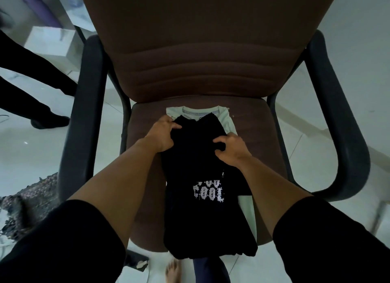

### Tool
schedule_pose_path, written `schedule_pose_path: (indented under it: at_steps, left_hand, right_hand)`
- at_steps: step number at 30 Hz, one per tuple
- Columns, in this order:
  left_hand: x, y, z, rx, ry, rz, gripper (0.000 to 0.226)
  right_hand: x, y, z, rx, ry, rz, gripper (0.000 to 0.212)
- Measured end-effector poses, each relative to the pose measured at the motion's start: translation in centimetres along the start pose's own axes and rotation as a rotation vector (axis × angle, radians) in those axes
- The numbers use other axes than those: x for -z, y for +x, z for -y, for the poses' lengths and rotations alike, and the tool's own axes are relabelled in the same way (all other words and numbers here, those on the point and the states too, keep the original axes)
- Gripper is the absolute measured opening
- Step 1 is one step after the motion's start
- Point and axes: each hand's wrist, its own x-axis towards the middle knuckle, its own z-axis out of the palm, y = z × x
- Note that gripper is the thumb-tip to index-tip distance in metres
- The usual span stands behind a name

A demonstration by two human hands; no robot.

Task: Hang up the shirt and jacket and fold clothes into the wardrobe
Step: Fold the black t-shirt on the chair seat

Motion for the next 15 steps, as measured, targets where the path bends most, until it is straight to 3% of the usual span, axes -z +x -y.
schedule_pose_path:
  at_steps: [2, 5, 15]
  left_hand:
    - [0.5, -1.3, 0.2, 0.018, 0.029, 0.019, 0.064]
    - [1.6, -3.9, 0.2, 0.031, 0.033, -0.021, 0.070]
    - [8.5, -18.6, -3.9, -0.128, 0.016, -0.253, 0.079]
  right_hand:
    - [0.2, -1.0, -0.2, -0.026, -0.076, 0.079, 0.042]
    - [1.1, -3.1, -0.4, -0.083, -0.085, 0.047, 0.045]
    - [10.2, -18.2, 5.7, -0.026, 0.154, -0.438, 0.037]
